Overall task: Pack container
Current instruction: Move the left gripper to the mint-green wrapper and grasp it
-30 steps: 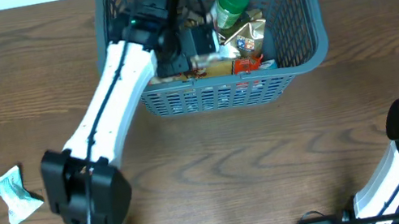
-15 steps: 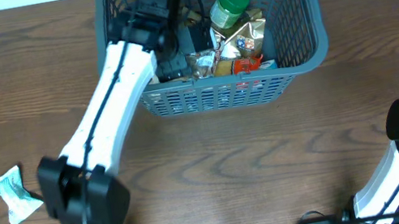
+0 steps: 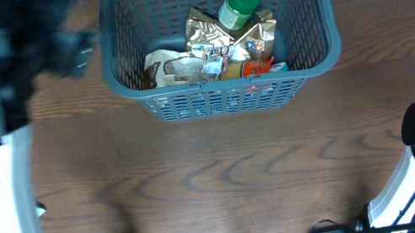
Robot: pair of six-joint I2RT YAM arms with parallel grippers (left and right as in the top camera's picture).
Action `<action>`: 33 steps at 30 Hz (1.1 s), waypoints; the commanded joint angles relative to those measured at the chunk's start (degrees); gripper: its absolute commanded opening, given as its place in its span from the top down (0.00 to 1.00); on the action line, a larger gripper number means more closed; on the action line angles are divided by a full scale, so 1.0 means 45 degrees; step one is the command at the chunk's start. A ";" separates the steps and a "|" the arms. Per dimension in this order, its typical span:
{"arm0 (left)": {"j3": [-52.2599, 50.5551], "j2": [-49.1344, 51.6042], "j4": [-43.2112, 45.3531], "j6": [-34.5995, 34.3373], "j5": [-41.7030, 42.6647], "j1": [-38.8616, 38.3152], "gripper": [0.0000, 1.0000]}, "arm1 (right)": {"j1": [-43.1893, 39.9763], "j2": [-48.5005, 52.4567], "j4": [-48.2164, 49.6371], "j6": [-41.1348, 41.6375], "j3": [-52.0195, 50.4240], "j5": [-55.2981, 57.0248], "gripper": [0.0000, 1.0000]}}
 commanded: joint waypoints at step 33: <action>-1.2745 -0.0661 0.5217 -0.5639 0.0034 0.7776 0.02 | -0.0058 0.0068 0.0398 -0.0175 -0.0019 0.0073 0.01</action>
